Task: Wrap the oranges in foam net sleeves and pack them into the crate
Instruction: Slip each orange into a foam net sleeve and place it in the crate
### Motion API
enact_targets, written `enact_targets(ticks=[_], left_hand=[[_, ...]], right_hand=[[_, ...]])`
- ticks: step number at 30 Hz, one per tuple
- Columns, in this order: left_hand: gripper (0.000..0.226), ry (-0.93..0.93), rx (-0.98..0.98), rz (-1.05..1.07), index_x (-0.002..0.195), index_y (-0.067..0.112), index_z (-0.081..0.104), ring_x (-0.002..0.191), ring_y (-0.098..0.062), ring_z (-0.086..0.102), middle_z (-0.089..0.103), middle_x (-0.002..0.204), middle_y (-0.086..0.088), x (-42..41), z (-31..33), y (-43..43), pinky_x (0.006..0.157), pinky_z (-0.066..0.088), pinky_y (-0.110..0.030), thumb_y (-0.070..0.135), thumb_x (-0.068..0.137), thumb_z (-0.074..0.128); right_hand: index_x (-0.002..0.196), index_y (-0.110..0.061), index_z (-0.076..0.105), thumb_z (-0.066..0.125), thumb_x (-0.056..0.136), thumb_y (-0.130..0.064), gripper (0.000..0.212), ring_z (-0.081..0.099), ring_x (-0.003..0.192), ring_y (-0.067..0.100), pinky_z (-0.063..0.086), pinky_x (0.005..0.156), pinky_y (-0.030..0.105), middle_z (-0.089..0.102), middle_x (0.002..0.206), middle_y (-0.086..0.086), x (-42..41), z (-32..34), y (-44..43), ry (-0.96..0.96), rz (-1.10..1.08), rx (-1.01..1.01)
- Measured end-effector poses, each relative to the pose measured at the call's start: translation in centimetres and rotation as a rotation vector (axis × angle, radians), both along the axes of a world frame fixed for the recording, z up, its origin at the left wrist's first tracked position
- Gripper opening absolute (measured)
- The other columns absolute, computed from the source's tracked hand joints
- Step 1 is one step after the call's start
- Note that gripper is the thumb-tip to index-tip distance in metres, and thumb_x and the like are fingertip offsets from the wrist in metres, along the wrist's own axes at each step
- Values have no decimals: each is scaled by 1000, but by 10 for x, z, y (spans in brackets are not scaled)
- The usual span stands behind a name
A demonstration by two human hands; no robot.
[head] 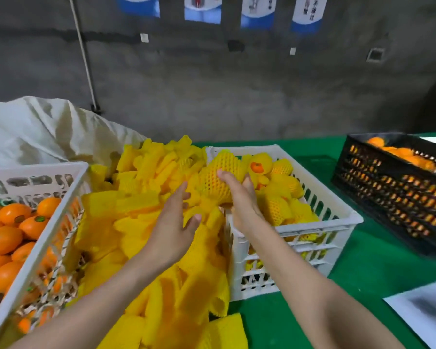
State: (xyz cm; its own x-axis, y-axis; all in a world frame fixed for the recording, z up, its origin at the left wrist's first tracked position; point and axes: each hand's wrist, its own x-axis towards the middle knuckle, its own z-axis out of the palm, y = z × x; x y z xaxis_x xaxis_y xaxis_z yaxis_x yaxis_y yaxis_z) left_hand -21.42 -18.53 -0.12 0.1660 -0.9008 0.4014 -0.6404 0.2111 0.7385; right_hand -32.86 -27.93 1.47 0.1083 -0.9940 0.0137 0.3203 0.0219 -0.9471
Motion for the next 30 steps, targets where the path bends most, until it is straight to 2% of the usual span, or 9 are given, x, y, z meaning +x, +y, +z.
enact_targets(ticks=[4,8,12,15,17,20,22,26,30], left_hand=[[26,-254,-44,-154,119,8,62,118,-20,50,58,122,-7,-30,-12,-27,92,32,-15,9,96,50],[21,-393,5,-257,105,12,69,105,-17,53,65,107,-5,-40,-12,-49,80,29,-11,22,97,53],[23,-413,28,-283,106,11,71,104,-16,53,66,107,-5,-36,-9,-53,85,35,-18,24,94,58],[32,-484,89,-327,126,11,61,122,-18,46,58,129,-6,-35,-10,-46,96,30,-19,22,97,51],[37,-525,161,-354,136,15,51,136,-16,35,45,145,-3,-29,-10,-39,107,26,-22,20,99,47],[37,-540,184,-330,135,19,52,137,-13,33,43,146,0,5,-6,-25,109,26,-21,17,99,46],[32,-503,164,-233,128,16,59,131,-15,43,53,138,-1,40,0,-14,103,30,-19,14,98,48],[25,-426,217,1,117,17,66,115,-20,58,63,124,0,108,6,18,86,42,-24,13,96,52],[25,-371,289,79,118,14,64,112,-20,59,63,124,-2,142,-2,48,84,46,-20,12,96,52]], right_hand=[[147,-19,18,70,75,-50,94,38,131,28,36,105,46,32,149,5,-43,11,-63,222,-337,81],[144,-8,19,67,77,-51,93,41,127,37,37,100,43,40,142,16,-79,3,-105,573,-420,122],[146,-7,11,49,85,-61,90,25,136,41,25,106,53,27,148,23,-86,-5,-120,1019,-394,161],[145,-11,21,48,92,-45,69,10,142,37,11,112,54,15,153,21,-60,1,-114,1121,-498,-110],[137,-5,36,52,92,-24,51,24,138,33,20,111,42,32,145,19,-30,6,-100,1009,-512,-449],[117,0,54,52,90,-7,27,50,116,32,33,92,29,57,121,17,17,15,-73,877,-313,-744],[109,-3,60,52,91,-11,21,55,108,32,38,89,34,62,115,15,44,14,-60,995,-44,-808],[122,0,51,54,92,-23,37,50,119,34,42,88,34,53,129,17,83,-16,-49,1630,553,-642],[136,-2,33,63,87,-35,67,45,125,35,42,93,39,44,137,18,88,-47,-54,1833,612,-381]])
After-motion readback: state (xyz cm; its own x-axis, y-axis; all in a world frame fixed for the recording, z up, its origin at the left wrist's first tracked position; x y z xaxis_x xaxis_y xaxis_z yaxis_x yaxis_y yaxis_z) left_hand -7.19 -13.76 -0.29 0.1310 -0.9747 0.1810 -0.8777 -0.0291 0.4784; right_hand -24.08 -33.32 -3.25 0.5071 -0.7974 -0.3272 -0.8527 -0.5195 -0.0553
